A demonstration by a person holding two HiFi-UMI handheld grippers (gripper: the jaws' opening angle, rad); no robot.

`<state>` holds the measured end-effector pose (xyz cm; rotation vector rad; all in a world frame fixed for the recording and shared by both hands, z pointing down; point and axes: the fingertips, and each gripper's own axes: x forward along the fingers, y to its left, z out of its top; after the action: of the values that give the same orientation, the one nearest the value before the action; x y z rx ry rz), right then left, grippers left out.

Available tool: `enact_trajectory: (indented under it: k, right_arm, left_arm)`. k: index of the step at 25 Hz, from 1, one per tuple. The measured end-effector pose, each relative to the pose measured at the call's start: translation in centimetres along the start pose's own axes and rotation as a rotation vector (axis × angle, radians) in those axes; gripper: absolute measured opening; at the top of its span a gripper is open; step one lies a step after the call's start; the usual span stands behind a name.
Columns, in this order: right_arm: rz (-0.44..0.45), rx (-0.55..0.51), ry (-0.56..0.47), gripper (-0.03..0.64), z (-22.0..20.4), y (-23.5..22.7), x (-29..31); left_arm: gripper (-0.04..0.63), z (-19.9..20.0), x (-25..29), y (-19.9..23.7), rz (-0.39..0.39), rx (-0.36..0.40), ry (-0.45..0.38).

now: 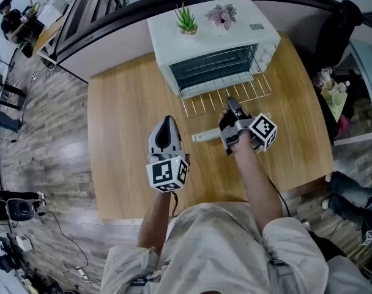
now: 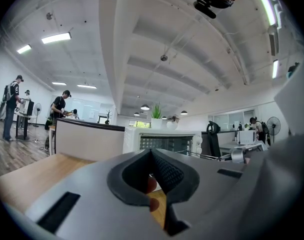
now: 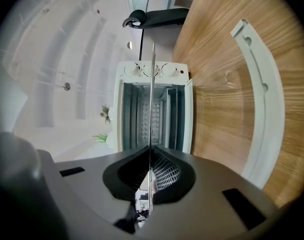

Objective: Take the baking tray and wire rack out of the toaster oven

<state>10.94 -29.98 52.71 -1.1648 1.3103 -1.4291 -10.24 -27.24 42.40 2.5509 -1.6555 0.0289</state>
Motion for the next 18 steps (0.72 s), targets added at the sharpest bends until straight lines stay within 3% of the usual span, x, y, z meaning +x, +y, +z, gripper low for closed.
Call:
enact_trajectory:
  k: [6, 18]
  right_arm:
    - [0.002, -0.068, 0.008, 0.026, -0.4, 0.3, -3.3]
    - [0.039, -0.013, -0.041, 0.026, 0.0, 0.6, -7.3]
  left_arm:
    - [0.015, 0.2, -1.2, -0.8, -0.014, -0.005, -0.012]
    - [0.014, 0.0, -2.7, -1.9, -0.052, -0.019, -0.021]
